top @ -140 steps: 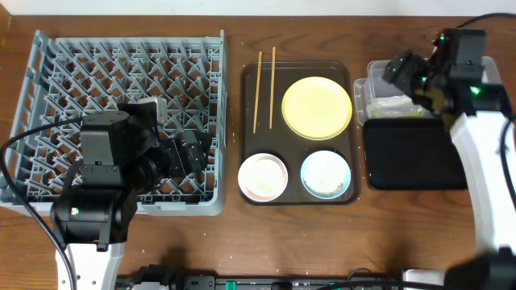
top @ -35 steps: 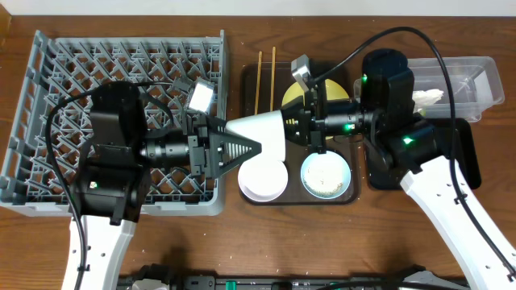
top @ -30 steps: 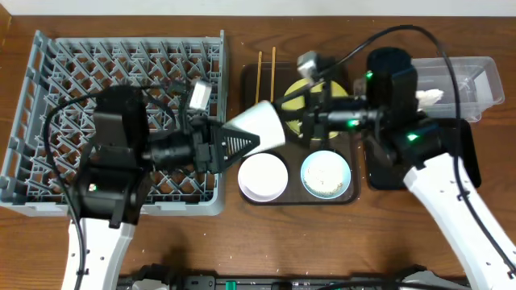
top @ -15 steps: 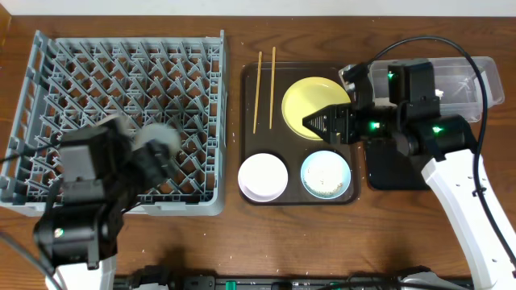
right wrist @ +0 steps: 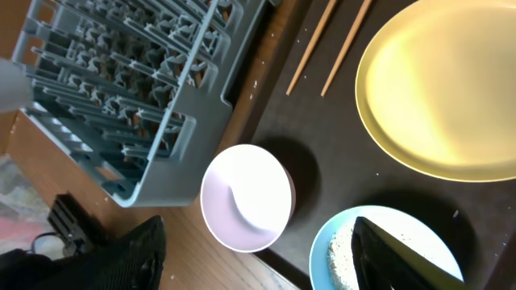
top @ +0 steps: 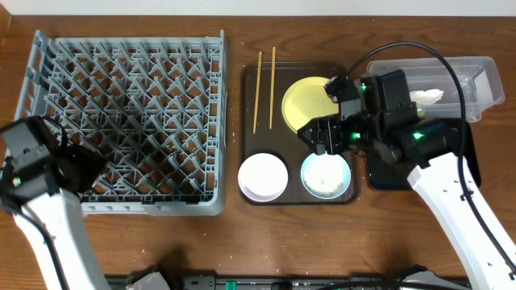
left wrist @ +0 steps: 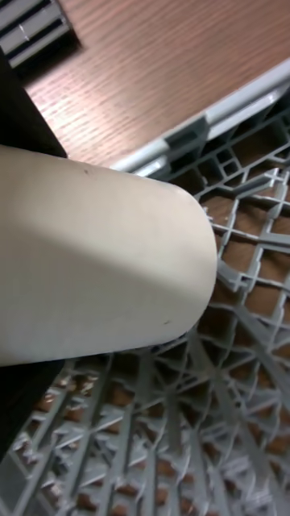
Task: Sort waste into correct bins and load items into the dishwasher
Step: 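Lower the white cup into the gray dish rack with the left gripper, then grasp the light-blue rice bowl with the right gripper and move over black tray, then tip the blue bowl to pour the rice onto the black tray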
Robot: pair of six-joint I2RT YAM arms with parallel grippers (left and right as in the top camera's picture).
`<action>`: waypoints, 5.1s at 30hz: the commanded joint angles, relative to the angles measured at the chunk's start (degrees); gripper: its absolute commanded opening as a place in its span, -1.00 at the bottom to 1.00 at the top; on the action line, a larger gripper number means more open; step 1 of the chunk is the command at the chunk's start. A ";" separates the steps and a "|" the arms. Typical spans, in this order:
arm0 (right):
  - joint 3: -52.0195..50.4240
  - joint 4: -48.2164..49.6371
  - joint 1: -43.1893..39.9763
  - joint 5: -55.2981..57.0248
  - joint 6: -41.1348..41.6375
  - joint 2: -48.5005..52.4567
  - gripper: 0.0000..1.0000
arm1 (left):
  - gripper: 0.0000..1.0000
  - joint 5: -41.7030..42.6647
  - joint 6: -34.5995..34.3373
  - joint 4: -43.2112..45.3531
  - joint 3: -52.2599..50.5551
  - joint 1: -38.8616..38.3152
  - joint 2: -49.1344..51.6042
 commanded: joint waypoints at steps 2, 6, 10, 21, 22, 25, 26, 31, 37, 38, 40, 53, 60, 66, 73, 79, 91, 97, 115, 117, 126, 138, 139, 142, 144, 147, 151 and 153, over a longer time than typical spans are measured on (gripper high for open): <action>0.37 -0.11 1.42 1.60 -1.03 -0.61 0.43 | 0.43 2.73 -0.74 0.66 0.94 0.61 5.55; 0.37 -0.15 1.79 1.57 -0.55 -0.61 0.43 | 0.57 4.07 -0.72 0.37 0.94 0.61 9.31; 0.37 -0.33 1.79 1.60 -0.37 -0.61 0.43 | 0.57 3.96 -0.72 0.44 0.94 0.61 11.23; 0.35 -1.49 1.99 4.87 2.54 -0.55 0.38 | 0.61 23.58 8.85 -0.83 4.33 -1.03 7.41; 0.35 -2.03 2.38 6.60 3.72 -0.48 0.35 | 0.61 25.81 10.69 -1.27 5.09 -2.19 6.49; 0.33 -4.48 4.55 13.55 7.26 0.44 0.28 | 0.62 28.17 14.38 -2.27 6.43 -7.67 3.21; 0.26 -5.53 5.64 16.17 8.57 1.11 0.24 | 0.68 28.13 15.78 -2.29 6.40 -10.03 1.88; 0.26 -10.21 12.37 25.20 14.69 7.43 0.17 | 0.70 27.91 20.39 -2.71 6.40 -21.70 -3.08; 0.26 -11.04 17.97 30.84 22.14 18.58 -0.08 | 0.72 20.70 21.05 -3.52 6.40 -30.51 -5.73; 0.26 -10.86 18.27 31.65 23.21 20.39 -0.10 | 0.75 19.28 21.05 -3.82 6.40 -31.12 -5.77; 0.26 -10.40 18.27 33.46 25.09 23.63 -0.21 | 0.78 18.14 21.05 -4.68 6.40 -31.56 -5.75; 0.26 -4.17 17.49 32.37 25.53 30.62 -0.98 | 0.78 18.16 21.07 -5.66 6.40 -31.56 -5.75; 0.39 -4.81 14.36 26.03 19.91 26.91 -0.98 | 0.78 18.14 21.07 -5.66 6.38 -31.56 -5.75; 0.42 -4.79 5.14 10.80 8.33 15.54 -0.98 | 0.79 18.16 21.07 -5.62 6.38 -31.56 -5.75; 0.39 -7.17 -12.57 -5.46 0.57 6.58 -0.98 | 0.79 18.16 21.07 -5.62 6.38 -31.56 -5.75; -2.29 -9.14 -24.02 -10.88 -3.85 7.43 -0.98 | 0.79 18.16 21.07 -5.51 6.38 -31.56 -5.75; -19.61 19.04 -42.45 -44.63 -7.19 9.86 -0.98 | 0.79 18.18 21.07 -5.42 6.40 -31.56 -5.75; -22.14 20.96 -50.07 -48.94 -4.46 9.86 -0.97 | 0.80 18.18 21.07 -5.40 6.38 -31.56 -5.75; -23.76 28.13 -54.36 -46.47 6.14 9.86 -0.98 | 0.80 18.23 21.05 -5.42 6.38 -31.56 -5.75; -23.76 26.99 -54.51 -50.95 8.17 9.86 -0.97 | 0.79 18.21 21.05 -5.33 6.38 -31.56 -5.75; -23.76 25.18 -54.62 -46.42 4.55 9.84 -0.98 | 0.80 18.23 21.05 -5.38 6.38 -31.56 -5.75; -23.76 18.53 -54.58 -48.24 2.19 9.84 -0.98 | 0.80 18.25 21.05 -5.44 6.40 -31.56 -5.75; -23.76 18.43 -54.58 -54.12 -1.14 9.81 -0.97 | 0.80 18.25 21.05 -5.44 6.40 -31.56 -5.77; -23.71 19.17 -54.51 -47.15 -3.02 9.81 -0.98 | 0.81 18.60 21.03 -5.53 6.40 -31.56 -5.77; -23.74 15.17 -54.73 -47.28 1.46 9.79 -0.98 | 0.80 18.91 21.03 -5.42 6.40 -31.56 -5.77; -23.61 16.24 -54.34 -56.19 -9.42 9.35 -0.98 | 0.80 18.91 21.03 -5.90 6.40 -31.56 -5.77; -23.61 13.05 -54.31 -57.70 -8.28 9.01 -0.98 | 0.81 18.91 21.03 -5.88 6.40 -31.56 -5.77; -23.56 15.34 -53.92 -51.67 -10.71 8.44 -0.97 | 0.81 18.91 21.03 -6.05 6.40 -31.56 -5.77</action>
